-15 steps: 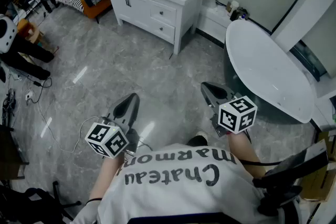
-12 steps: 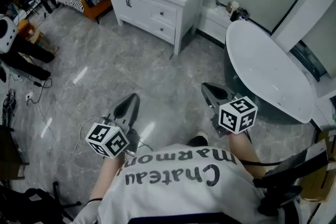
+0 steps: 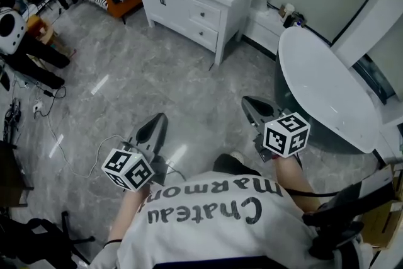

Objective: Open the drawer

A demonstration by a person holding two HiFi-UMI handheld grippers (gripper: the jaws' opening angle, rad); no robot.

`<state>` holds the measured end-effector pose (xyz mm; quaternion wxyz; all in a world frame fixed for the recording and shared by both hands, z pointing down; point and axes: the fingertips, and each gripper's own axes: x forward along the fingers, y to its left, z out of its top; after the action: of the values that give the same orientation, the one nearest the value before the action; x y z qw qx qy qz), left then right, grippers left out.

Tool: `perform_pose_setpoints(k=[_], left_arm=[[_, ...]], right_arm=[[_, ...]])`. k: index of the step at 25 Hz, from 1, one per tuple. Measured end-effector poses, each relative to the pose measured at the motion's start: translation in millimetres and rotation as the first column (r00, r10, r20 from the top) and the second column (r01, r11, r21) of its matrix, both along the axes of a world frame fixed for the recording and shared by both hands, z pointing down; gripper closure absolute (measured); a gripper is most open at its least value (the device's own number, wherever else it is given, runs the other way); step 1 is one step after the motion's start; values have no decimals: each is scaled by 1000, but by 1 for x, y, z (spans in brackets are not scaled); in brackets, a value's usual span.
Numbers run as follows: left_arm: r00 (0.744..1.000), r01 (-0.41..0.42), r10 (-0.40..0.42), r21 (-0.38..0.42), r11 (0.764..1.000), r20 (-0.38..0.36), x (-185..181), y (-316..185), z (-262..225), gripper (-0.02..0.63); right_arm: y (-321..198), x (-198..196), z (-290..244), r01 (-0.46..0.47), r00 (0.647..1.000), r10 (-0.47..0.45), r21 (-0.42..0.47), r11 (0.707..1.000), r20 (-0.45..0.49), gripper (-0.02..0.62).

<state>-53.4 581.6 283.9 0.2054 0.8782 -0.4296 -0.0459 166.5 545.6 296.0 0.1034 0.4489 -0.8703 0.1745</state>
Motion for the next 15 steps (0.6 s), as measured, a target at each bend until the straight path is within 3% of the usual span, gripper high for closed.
perform_pose_setpoints(k=[7,12,15], left_arm=[[997,15,-14,15,1000,-82,-16,-14,-3,600],[994,85,-84,-2,996,68,-22,-56,11,601],[992,99,-99,-8,995,79,-25,-86,10,601]], right_arm=[[-34,-16,0,42,999,-42,12,999,31,589],[-80,-23,3,83,996,-83,-1,997,6,589],[-114,-27,2,106,994,-106,4,994,0,589]])
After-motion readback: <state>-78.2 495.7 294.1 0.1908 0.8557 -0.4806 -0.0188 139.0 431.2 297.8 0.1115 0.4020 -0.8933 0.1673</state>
